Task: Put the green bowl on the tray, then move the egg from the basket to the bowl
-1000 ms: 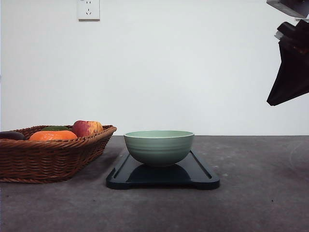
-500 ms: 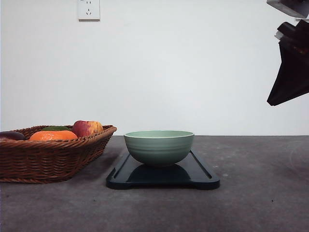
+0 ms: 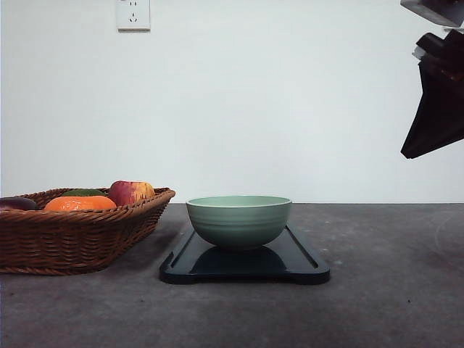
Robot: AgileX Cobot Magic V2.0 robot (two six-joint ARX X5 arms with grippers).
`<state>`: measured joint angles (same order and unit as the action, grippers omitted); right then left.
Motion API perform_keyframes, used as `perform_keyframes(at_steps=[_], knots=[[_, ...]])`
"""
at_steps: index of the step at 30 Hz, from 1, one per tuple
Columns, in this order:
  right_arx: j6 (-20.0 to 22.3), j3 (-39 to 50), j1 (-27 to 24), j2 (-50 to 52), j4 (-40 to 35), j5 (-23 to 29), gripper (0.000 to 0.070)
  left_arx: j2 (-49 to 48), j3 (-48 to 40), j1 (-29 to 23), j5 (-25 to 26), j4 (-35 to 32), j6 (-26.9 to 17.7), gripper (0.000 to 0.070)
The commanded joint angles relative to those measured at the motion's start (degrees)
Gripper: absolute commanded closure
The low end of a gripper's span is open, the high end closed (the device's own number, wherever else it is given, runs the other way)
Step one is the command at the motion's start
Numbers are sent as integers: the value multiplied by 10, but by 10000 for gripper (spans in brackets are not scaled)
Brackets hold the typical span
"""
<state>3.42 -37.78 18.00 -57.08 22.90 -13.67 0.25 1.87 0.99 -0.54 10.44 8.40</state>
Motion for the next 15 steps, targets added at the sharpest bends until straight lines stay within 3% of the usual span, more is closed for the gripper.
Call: perform_keyframes(at_steps=[1, 13, 15], knots=[[1, -6, 2, -5, -6, 0, 684, -1, -11, -1, -1, -3, 0, 700], [1, -5, 3, -4, -6, 1, 684, -1, -11, -1, -1, -3, 0, 700], [40, -5, 1, 8, -3, 12, 684, -1, -11, -1, -1, -3, 0, 700]])
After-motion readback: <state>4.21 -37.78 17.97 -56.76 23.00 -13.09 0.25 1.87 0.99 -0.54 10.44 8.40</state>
